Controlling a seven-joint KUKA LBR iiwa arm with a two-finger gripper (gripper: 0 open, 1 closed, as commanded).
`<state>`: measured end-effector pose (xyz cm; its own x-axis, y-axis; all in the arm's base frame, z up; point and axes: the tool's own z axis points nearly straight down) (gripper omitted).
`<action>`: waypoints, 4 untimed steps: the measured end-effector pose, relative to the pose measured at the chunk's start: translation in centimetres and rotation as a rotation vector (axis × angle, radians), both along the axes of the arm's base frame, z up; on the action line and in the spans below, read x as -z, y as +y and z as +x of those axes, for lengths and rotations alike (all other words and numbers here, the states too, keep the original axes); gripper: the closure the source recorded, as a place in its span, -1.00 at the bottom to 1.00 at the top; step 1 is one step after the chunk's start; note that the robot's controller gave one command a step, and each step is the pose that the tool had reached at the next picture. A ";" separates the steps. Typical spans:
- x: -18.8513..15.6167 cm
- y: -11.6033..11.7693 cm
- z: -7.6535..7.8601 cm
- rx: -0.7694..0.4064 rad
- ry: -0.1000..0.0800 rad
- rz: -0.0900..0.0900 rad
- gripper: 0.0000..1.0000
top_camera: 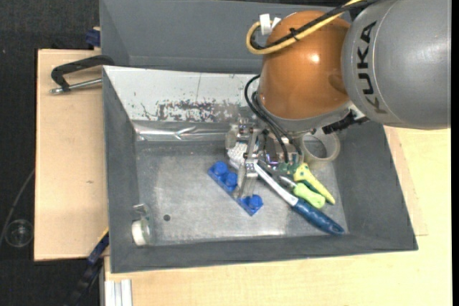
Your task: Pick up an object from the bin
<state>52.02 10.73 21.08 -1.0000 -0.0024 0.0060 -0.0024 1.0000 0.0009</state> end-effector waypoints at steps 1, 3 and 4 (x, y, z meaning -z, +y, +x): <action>-0.5 -0.1 0.2 0.002 -0.009 0.001 -1.00; 10.9 -3.2 1.4 0.121 -0.004 0.003 -1.00; 9.9 -3.5 1.6 0.174 -0.010 0.004 -1.00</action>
Offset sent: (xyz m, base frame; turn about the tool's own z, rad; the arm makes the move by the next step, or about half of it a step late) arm 0.0208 -0.0457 -0.1408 0.1474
